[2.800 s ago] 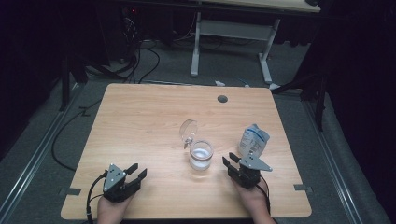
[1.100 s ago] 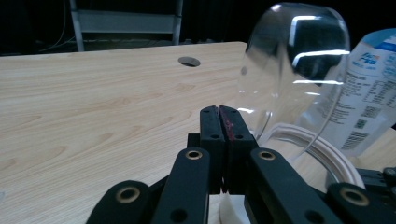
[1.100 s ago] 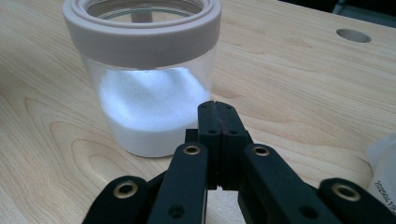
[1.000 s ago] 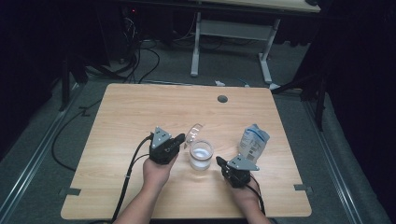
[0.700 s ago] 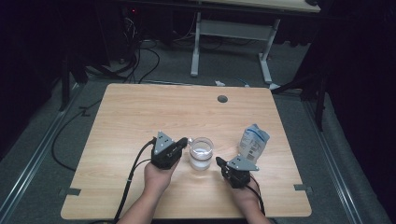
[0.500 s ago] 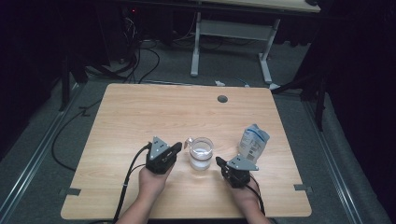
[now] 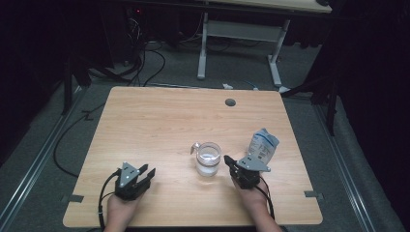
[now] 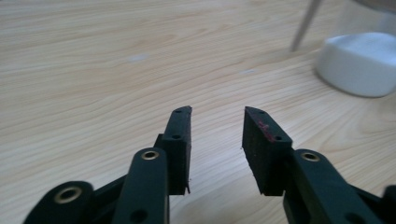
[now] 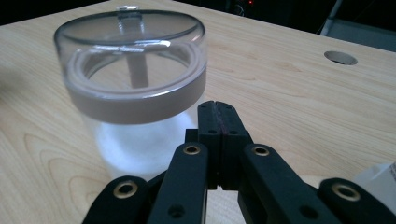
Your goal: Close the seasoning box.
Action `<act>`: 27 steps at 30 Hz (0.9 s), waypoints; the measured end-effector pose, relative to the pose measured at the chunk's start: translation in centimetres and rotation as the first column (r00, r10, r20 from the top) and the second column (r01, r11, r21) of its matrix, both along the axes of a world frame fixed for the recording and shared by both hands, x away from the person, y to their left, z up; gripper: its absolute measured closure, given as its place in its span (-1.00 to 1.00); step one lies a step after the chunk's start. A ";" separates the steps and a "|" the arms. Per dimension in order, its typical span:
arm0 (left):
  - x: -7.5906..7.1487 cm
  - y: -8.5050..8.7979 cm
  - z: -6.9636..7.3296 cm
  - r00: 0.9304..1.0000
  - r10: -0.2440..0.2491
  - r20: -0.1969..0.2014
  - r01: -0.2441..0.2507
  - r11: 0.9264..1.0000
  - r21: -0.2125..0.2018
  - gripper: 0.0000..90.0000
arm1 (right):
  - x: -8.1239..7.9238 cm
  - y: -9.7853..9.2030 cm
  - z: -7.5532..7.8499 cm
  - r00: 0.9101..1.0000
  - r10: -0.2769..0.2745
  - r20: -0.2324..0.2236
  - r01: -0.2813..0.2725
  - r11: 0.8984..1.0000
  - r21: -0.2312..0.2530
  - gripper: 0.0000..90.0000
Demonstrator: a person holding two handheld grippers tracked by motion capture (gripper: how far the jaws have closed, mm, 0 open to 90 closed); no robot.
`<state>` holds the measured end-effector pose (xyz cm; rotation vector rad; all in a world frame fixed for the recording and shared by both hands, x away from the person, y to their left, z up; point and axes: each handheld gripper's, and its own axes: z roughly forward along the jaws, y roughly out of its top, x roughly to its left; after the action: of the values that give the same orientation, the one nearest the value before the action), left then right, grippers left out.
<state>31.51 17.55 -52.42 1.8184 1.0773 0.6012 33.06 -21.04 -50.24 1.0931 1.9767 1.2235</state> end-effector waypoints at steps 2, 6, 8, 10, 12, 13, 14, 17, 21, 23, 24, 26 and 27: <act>-0.3 1.5 -0.2 0.999 0.032 -0.010 -0.032 0.999 -0.019 0.33 | 0.3 0.1 0.0 1.000 -0.004 0.010 0.004 1.000 -0.005 1.00; -0.6 2.9 -0.5 0.998 0.060 -0.025 -0.061 0.997 -0.040 0.27 | 0.7 0.5 -0.1 1.000 -0.001 0.005 0.001 1.000 -0.007 1.00; -0.7 3.2 -0.5 0.997 0.070 -0.024 -0.071 0.996 -0.045 0.26 | 0.7 0.6 0.0 1.000 0.009 0.011 -0.009 1.000 -0.013 1.00; -0.8 3.2 -0.5 0.997 0.080 -0.017 -0.081 0.996 -0.033 0.26 | 0.6 0.8 0.0 1.000 0.012 0.019 -0.011 1.000 -0.020 1.00; -0.9 3.2 -0.4 0.997 0.081 -0.016 -0.081 0.996 -0.040 0.26 | 0.6 0.7 0.0 1.000 0.014 0.018 -0.013 1.000 -0.018 1.00; -0.9 3.1 -0.4 0.997 0.079 -0.014 -0.080 0.996 -0.037 0.26 | 0.5 0.7 -0.1 1.000 0.016 0.018 -0.016 1.000 -0.015 1.00; -0.9 3.1 -0.4 0.997 0.078 -0.011 -0.079 0.996 -0.033 0.26 | 0.5 0.7 -0.1 1.000 0.017 0.019 -0.017 1.000 -0.020 1.00; -1.0 3.1 -0.3 0.997 0.081 -0.010 -0.082 0.996 -0.041 0.27 | 0.2 0.8 -0.1 1.000 0.023 0.020 -0.022 1.000 -0.015 1.00; -1.0 3.3 -0.2 0.996 0.086 -0.010 -0.086 0.995 -0.051 0.27 | -0.5 1.2 -0.1 0.999 0.044 0.021 -0.043 0.999 -0.017 1.00; -1.0 3.4 -0.2 0.996 0.086 -0.012 -0.087 0.995 -0.056 0.27 | -0.8 1.5 -0.1 0.998 0.052 0.018 -0.052 0.998 -0.019 1.00; -1.0 3.5 -0.2 0.996 0.088 -0.010 -0.088 0.994 -0.060 0.27 | -0.9 1.7 -0.1 0.998 0.062 0.022 -0.062 0.998 -0.017 1.00; -1.0 3.5 -0.1 0.996 0.088 -0.009 -0.088 0.994 -0.063 0.28 | -1.2 2.1 0.0 0.997 0.075 0.023 -0.074 0.997 -0.018 1.00; -1.0 3.5 -0.1 0.996 0.087 -0.009 -0.087 0.994 -0.064 0.28 | -1.4 2.3 0.0 0.996 0.083 0.022 -0.083 0.996 -0.014 1.00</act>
<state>30.47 21.08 -52.54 1.7258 1.1724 0.6055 31.67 -18.72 -50.24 0.9949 2.0281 1.2583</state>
